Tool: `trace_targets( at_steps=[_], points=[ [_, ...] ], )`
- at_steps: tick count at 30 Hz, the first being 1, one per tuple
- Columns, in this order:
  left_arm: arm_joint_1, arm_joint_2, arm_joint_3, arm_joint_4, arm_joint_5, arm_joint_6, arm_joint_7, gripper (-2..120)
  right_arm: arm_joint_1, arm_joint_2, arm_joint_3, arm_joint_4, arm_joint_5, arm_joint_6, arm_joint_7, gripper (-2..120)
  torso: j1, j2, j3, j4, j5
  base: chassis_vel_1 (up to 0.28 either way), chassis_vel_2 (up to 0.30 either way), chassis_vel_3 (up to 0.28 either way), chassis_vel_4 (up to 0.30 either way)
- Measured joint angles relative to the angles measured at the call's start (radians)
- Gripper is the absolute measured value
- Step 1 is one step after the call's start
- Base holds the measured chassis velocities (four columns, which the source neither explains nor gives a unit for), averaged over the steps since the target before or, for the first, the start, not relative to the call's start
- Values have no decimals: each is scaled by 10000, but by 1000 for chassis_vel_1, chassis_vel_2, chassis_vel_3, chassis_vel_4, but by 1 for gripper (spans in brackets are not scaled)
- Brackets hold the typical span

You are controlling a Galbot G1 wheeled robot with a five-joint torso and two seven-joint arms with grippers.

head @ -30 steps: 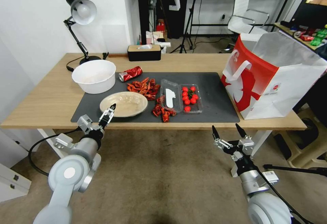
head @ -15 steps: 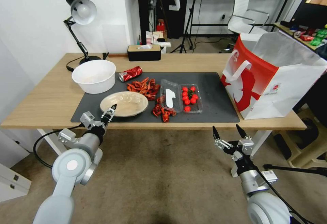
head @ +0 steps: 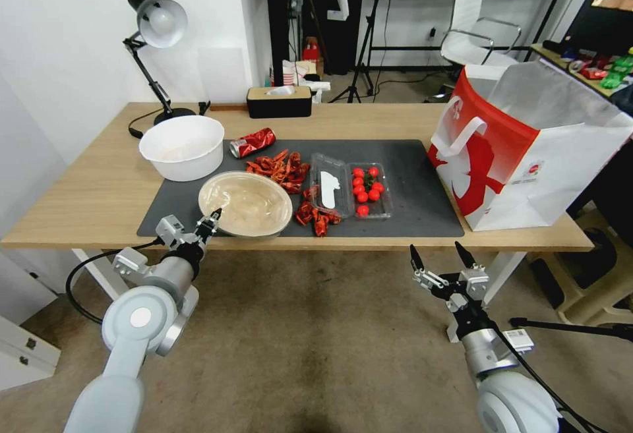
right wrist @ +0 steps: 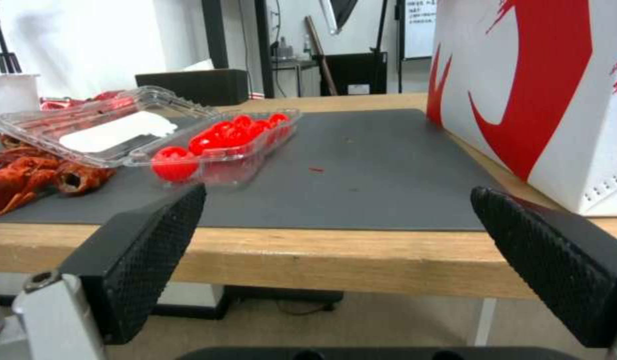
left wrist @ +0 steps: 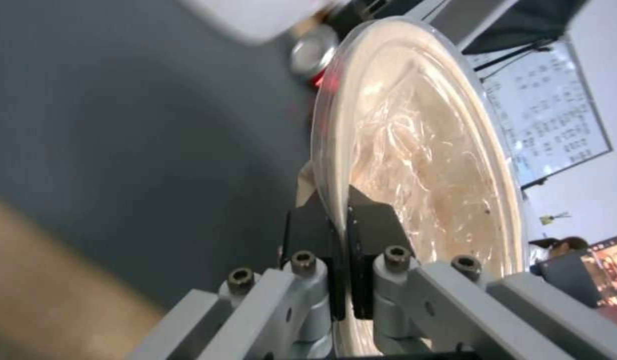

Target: Pick up the trash from the table and place it into the takeout bag.

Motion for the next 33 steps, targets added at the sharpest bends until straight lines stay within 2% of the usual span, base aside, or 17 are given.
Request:
trace_targets(
  at_steps=[4,7,10,11,12,16,20,22,23,25,26,27,28,29,31,32,33],
  points=[
    [-285,533,151,-360,656,-109,429,0,-56,-42,9,110,7,-5,9,100,0,0,0,1,0,0,0,0,0],
    [-1285,1282,633,-536,818,-170,810,0,-227,-51,58,264,-3,-13,7,100,-2,0,0,-1,-1,0,0,0,0],
    [-1581,1411,809,-496,812,-170,837,0,-255,-43,81,294,-12,-13,7,100,-3,0,0,0,-1,0,0,0,0],
    [-2393,1675,1303,-305,642,-165,786,0,-311,-12,106,369,-41,-19,9,100,-3,0,1,0,0,0,0,0,0],
    [-2393,1675,1303,-305,642,-165,786,0,-311,-12,106,369,-41,-19,9,100,-3,0,1,0,0,0,0,0,0],
    [-4903,2057,2688,636,91,-111,669,0,-537,92,219,630,-165,-66,45,100,-2,-1,2,-4,0,0,0,0,0],
    [-5901,2033,3270,1131,-37,-107,753,0,-636,131,273,708,-210,-77,56,100,-2,0,2,-1,2,0,0,0,0],
    [-7174,1688,4058,1898,-45,-103,847,0,-763,198,400,783,-266,-81,76,100,-2,-1,1,3,0,0,0,0,0],
    [-7174,1688,4058,1898,-45,-103,847,0,-763,198,400,783,-266,-81,76,100,-2,-1,1,3,0,0,0,0,0],
    [-8361,1130,4930,2679,138,-102,883,0,-939,242,566,963,-282,-82,104,100,-1,-1,2,-1,3,0,0,0,0],
    [-8361,1130,4930,2679,138,-102,883,0,-939,242,566,963,-282,-82,104,100,-1,-1,2,-1,3,0,0,0,0],
    [-8765,898,5312,2987,213,-102,878,0,-1000,250,632,1035,-283,-83,117,100,-1,0,2,-1,1,0,0,0,0],
    [-9388,431,6032,3579,426,-110,881,0,-1071,284,733,1099,-283,-83,145,100,-1,0,1,-1,4,0,0,0,0],
    [-9388,431,6032,3579,426,-110,881,0,-1071,284,733,1099,-283,-83,145,100,-1,0,1,-1,4,0,0,0,0],
    [-10245,-373,6932,4681,846,-196,935,0,-1176,384,826,1178,-308,-84,177,100,0,-1,2,-5,3,0,0,0,0],
    [-10245,-373,6932,4681,846,-196,935,0,-1176,384,826,1178,-308,-84,177,100,0,-1,2,-5,3,0,0,0,0],
    [-10571,-733,7205,5134,974,-273,949,0,-1226,444,854,1226,-345,-84,181,100,0,-1,3,-3,6,0,0,0,0]
  ],
)
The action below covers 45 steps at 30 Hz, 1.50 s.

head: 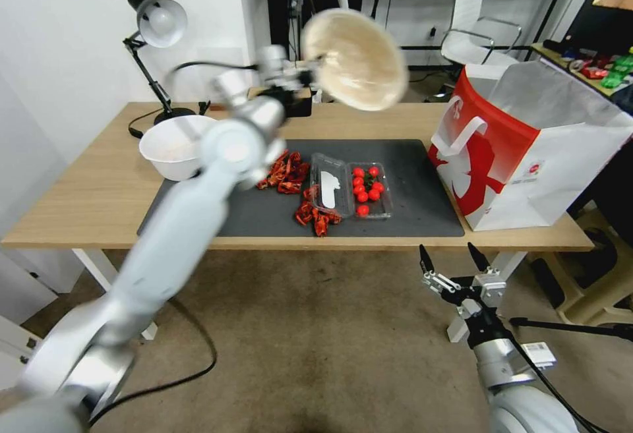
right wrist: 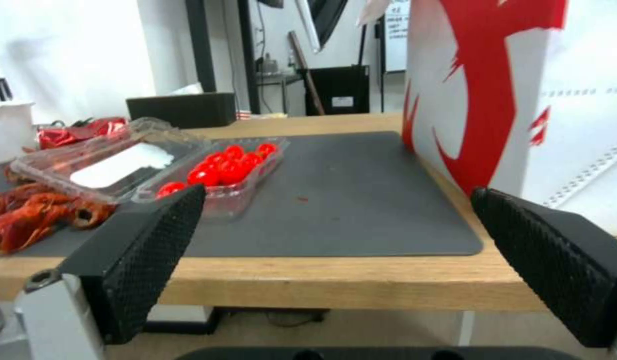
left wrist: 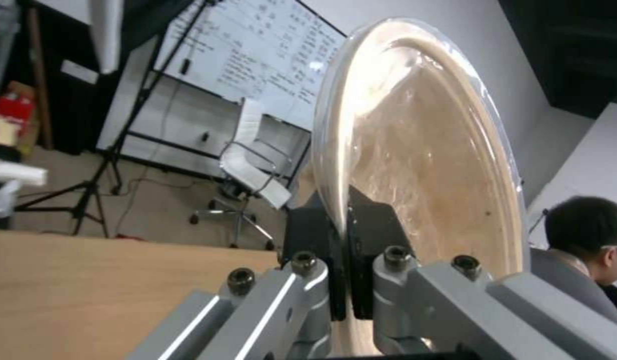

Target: Pick up the trash from the table and place it into the takeout bag.

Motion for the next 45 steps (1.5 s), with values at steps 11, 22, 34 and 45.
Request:
trace_targets(
  at_steps=[11,22,34,45],
  points=[
    [-2048,-2454,1036,2697,1020,-365,171,0,-155,308,-16,87,-149,53,-6,100,0,2,-2,3,-3,0,0,0,0],
    [-2743,-2722,2073,3128,1821,-563,293,0,-72,398,-115,-152,-149,116,-17,100,0,2,-2,3,-4,0,0,0,0],
    [-2571,-2362,3042,2774,3938,-573,1370,10,-20,353,-17,-399,-50,256,-20,100,-1,2,-2,3,-6,0,0,0,0],
    [-2587,-2269,3059,2307,3952,-711,1232,47,1,366,-53,-460,-31,279,-51,100,-2,2,-3,1,-5,0,0,0,0]
  ],
)
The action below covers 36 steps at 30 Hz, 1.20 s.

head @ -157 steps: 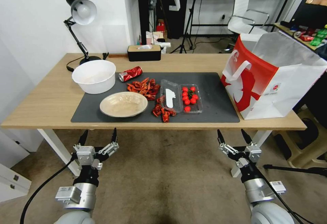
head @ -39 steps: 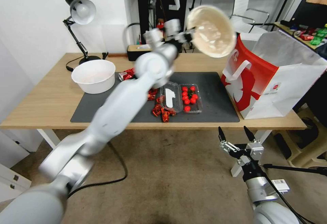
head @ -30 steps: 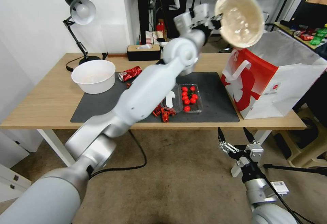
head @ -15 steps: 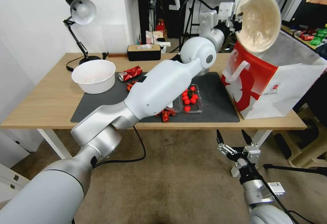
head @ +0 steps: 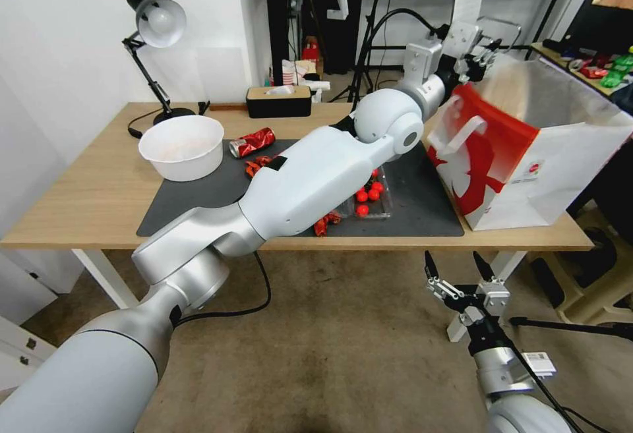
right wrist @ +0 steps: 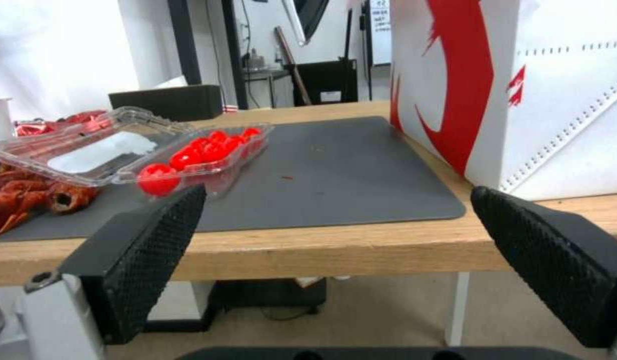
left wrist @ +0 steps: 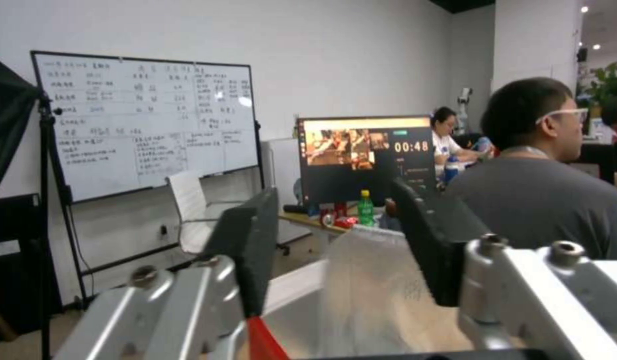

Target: Pick up the trash from the table and place it into the takeout bag.

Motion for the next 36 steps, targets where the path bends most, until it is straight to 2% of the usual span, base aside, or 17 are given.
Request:
trace_targets(
  at_steps=[2,3,6,10,12,13,14,16,18,19,21,24,26,30,32,34,36],
  points=[
    [297,425,-66,-482,-190,23,-168,60,14,0,-14,6,1,2,-4,100,0,0,0,1,-1,0,0,0,0],
    [297,425,-66,-482,-190,23,-168,60,14,0,-14,6,1,2,-4,100,0,0,0,1,-1,0,0,0,0],
    [912,1062,-309,-1167,-226,37,-359,74,20,0,-19,17,2,5,-6,100,0,0,0,3,-2,0,0,0,0],
    [1473,1509,-523,-1607,-194,50,-448,82,24,13,-20,18,3,5,-7,100,-1,0,0,3,-3,0,0,0,0],
    [2321,2388,-846,-2207,252,40,-422,95,23,22,-32,25,-2,6,-8,100,0,0,-1,4,-4,0,0,0,0],
    [2321,2388,-846,-2207,252,40,-422,95,23,22,-32,25,-2,6,-8,100,0,0,-1,4,-4,0,0,0,0],
    [2632,2736,-910,-2331,480,11,-370,98,15,23,-60,46,-16,6,-11,100,0,-1,0,6,-6,0,0,0,0],
    [3093,3253,-1099,-2587,955,-70,-273,99,2,32,-151,90,-47,6,-16,100,0,0,0,4,-6,0,0,0,0],
    [3221,3355,-1168,-2661,1077,-98,-250,100,3,40,-168,96,-58,6,-16,100,0,0,-1,3,-5,0,0,0,0],
    [3724,3661,-1382,-2902,1479,-148,-167,100,4,68,-226,120,-108,2,-16,100,0,-1,0,3,-6,0,0,0,0],
    [3973,3776,-1494,-3026,1656,-167,-126,100,6,79,-245,135,-132,-3,-16,100,0,-1,1,3,-6,0,0,0,0],
    [5013,3984,-2022,-3509,2180,-228,-38,100,1,90,-325,261,-197,-59,-3,100,0,0,-1,2,-5,0,0,0,0],
    [6306,4065,-2769,-3999,2693,-270,46,100,-52,83,-354,395,-242,-112,8,100,0,0,-1,-1,-6,0,0,0,0],
    [7320,4146,-3420,-4411,3015,-351,159,100,-83,78,-353,417,-258,-121,13,100,0,-1,-1,1,-5,0,0,0,0],
    [8803,4372,-4564,-5059,3537,-522,376,100,-139,73,-347,447,-277,-131,14,100,-1,0,-2,3,2,0,0,0,0],
    [9205,4428,-4864,-5202,3689,-560,430,100,-149,72,-345,463,-282,-132,13,100,0,0,-1,2,-3,0,0,0,0],
    [10686,4663,-5763,-5708,4170,-861,732,100,-175,70,-335,516,-293,-139,15,100,0,0,-1,3,-1,0,0,0,0]
  ],
)
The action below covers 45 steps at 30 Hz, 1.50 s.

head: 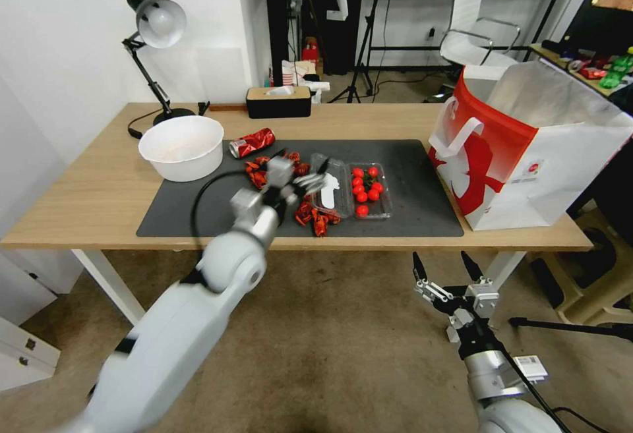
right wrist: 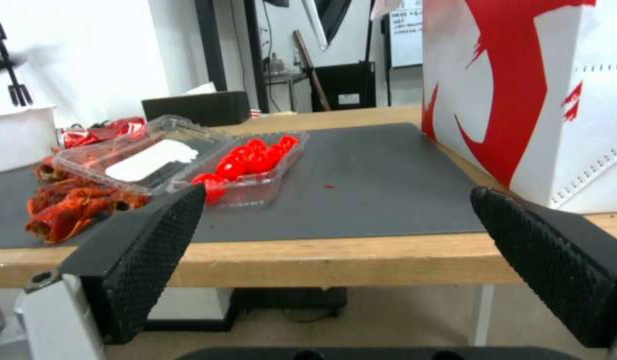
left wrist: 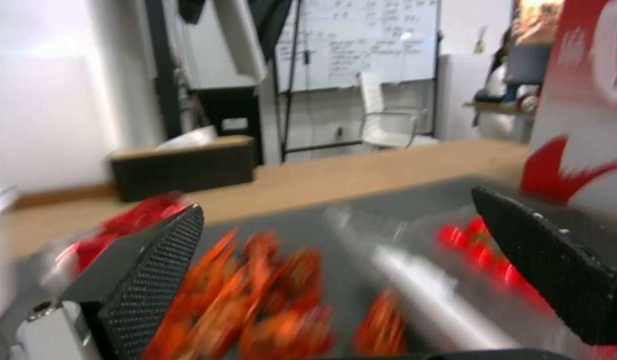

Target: Pick up the trash from the table and place it into the takeout bag.

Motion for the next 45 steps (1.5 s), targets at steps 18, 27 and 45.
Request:
trace_targets(
  at_steps=[18,27,45],
  points=[
    [5547,-336,-2795,-1377,1420,-1467,-140,100,-58,-132,75,147,0,-7,0,100,-1,1,0,1,1,0,0,0,0],
    [6007,-1236,-2842,-1570,2294,-1854,-925,100,-99,-109,57,244,4,-4,-13,100,1,-1,2,-1,2,0,0,0,0],
    [5962,-1289,-2820,-1247,2195,-1895,-857,100,83,-267,-135,119,57,13,-20,100,1,-1,2,0,0,0,0,0,0]
  ],
)
